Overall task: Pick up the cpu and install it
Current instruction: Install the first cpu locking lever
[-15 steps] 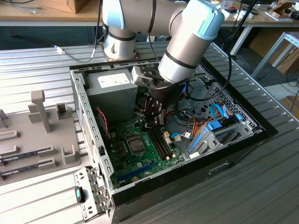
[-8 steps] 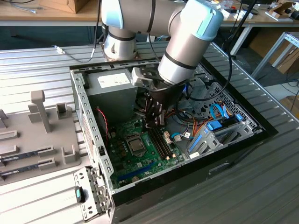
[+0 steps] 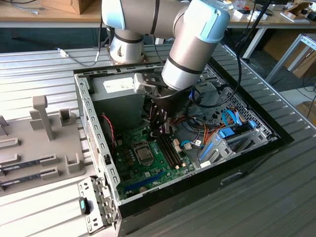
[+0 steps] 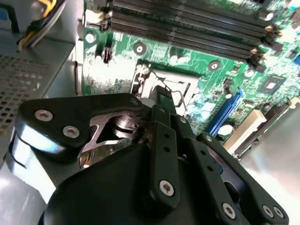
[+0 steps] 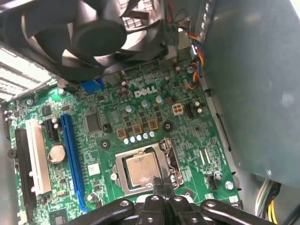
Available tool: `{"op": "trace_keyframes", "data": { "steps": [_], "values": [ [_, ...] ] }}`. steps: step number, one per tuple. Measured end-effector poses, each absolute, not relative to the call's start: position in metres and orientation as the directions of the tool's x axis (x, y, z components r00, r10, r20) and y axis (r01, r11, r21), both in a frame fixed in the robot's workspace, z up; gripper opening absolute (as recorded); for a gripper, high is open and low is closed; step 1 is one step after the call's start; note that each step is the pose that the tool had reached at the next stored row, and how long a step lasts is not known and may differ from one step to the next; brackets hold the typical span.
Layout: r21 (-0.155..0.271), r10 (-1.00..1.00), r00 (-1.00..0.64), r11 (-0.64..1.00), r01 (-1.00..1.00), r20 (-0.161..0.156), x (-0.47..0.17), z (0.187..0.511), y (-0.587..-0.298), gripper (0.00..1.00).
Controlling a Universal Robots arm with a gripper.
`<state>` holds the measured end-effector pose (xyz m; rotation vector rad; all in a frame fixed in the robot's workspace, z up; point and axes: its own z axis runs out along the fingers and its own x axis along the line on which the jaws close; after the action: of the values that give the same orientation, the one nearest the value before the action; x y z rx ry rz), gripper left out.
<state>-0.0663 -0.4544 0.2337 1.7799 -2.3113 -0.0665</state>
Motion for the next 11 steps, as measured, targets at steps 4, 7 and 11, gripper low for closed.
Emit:
{"op": "trace_keyframes", "data": {
  "steps": [4,7,11],
  "values": [
    [0.171,-0.973,-0.179,0.203,-0.964,0.147,-0.0664,0.2334,-0.4545,0.11],
    [0.171,-0.979,-0.144,0.169,-0.971,0.147,-0.0664,0.2329,-0.4544,0.11],
    [0.171,-0.986,-0.085,0.110,-0.979,0.147,-0.0664,0.2324,-0.4544,0.11]
  ]
}}
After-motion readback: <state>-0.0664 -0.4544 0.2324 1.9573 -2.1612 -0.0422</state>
